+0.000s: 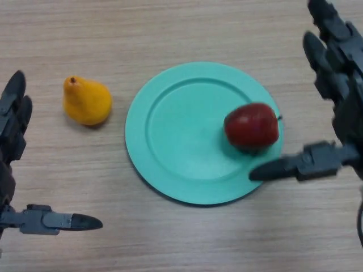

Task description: Pick up the red apple and place it on the plate

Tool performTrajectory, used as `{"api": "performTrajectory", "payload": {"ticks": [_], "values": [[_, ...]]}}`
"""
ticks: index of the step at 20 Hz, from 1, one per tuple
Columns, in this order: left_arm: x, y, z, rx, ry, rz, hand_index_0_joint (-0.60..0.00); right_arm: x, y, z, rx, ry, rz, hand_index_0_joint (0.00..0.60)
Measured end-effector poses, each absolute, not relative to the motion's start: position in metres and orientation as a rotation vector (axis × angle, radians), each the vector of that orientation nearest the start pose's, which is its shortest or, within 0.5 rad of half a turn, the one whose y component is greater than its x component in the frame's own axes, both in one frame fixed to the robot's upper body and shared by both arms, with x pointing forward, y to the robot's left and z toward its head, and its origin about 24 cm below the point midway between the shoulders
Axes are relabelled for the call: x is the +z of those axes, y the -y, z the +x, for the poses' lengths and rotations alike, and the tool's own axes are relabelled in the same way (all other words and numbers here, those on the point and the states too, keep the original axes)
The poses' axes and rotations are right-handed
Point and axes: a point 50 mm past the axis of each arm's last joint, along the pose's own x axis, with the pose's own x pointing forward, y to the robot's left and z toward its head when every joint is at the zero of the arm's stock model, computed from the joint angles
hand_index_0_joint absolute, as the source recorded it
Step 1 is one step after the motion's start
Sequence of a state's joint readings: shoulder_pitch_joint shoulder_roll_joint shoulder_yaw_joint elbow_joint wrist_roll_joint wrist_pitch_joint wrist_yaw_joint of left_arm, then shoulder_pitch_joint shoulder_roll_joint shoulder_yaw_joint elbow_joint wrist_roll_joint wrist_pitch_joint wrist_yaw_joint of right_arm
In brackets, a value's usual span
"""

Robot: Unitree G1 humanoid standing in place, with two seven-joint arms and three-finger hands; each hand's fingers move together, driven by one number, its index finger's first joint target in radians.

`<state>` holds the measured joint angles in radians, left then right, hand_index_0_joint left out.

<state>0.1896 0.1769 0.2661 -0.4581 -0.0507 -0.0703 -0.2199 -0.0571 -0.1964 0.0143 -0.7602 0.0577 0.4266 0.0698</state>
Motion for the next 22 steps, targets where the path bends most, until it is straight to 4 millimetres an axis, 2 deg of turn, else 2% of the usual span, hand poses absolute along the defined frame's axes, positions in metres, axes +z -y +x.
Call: {"api": "performTrajectory", "payload": {"ticks": [2, 6, 9, 12, 22], "values": [[0.126, -0.222, 0.199, 0.016, 0.331, 0.259, 0.000, 0.183, 0.151, 0.210, 0.165, 0.381, -0.144, 0.000], [0.137, -0.216, 0.195, -0.010, 0.358, 0.262, 0.000, 0.175, 0.154, 0.201, 0.156, 0.343, -0.143, 0.000], [0.137, -0.207, 0.194, -0.045, 0.325, 0.240, 0.000, 0.184, 0.156, 0.197, 0.143, 0.385, -0.150, 0.000], [0.146, -0.202, 0.190, -0.067, 0.344, 0.204, 0.000, 0.184, 0.157, 0.197, 0.142, 0.389, -0.151, 0.000], [0.145, -0.204, 0.188, -0.058, 0.327, 0.210, 0.000, 0.190, 0.153, 0.195, 0.175, 0.413, -0.156, 0.000]]}}
